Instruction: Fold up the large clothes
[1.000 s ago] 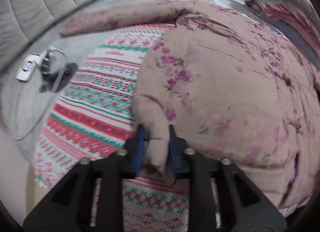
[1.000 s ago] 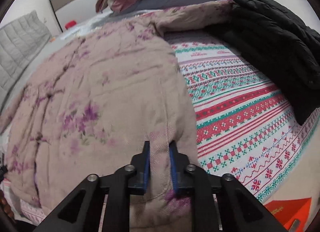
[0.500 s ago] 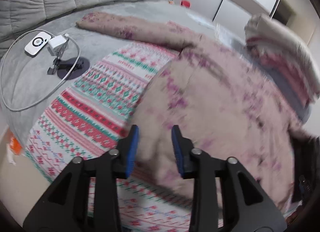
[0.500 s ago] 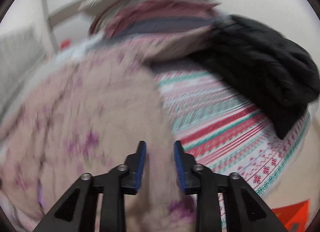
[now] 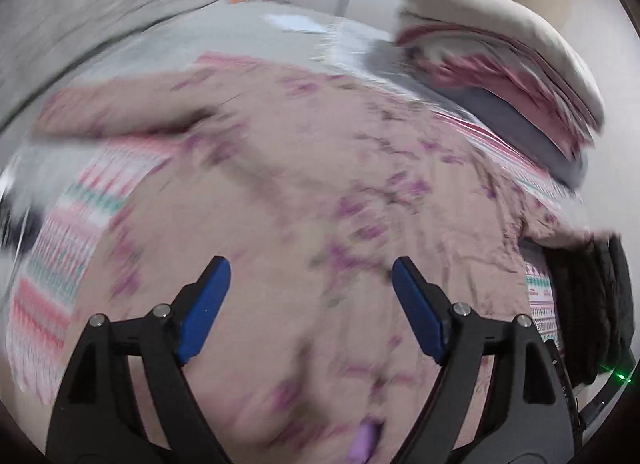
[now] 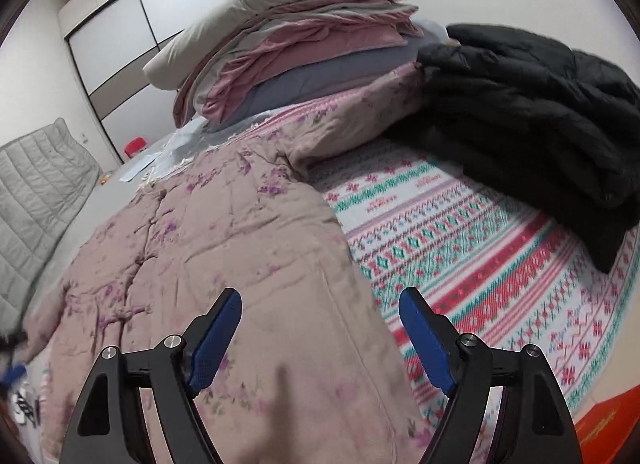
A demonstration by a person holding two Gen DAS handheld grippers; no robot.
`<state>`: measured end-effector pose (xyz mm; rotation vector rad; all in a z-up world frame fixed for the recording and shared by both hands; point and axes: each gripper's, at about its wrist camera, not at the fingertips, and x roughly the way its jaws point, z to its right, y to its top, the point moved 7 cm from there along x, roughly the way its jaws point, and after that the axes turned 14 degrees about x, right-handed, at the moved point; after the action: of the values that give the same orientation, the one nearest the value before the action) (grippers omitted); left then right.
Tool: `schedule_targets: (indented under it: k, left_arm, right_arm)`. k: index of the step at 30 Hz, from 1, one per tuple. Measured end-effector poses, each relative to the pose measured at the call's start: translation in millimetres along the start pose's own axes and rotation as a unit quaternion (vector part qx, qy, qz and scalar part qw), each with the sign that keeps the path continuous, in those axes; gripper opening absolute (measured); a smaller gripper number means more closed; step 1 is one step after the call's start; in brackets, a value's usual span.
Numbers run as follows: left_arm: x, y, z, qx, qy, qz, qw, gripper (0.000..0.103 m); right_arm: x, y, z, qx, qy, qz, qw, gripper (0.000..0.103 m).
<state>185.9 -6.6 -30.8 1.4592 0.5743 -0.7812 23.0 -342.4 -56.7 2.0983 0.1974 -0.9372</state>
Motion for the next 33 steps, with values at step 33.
schedule_targets:
  k: [33]
  left_arm:
    - [106.3, -10.6, -11.0, -0.007, -0.033, -0.094, 0.9950, 0.083]
  right_arm:
    - [146.6, 373.5, 136.1, 0.200, -0.169, 0.001, 0.965, 0.080]
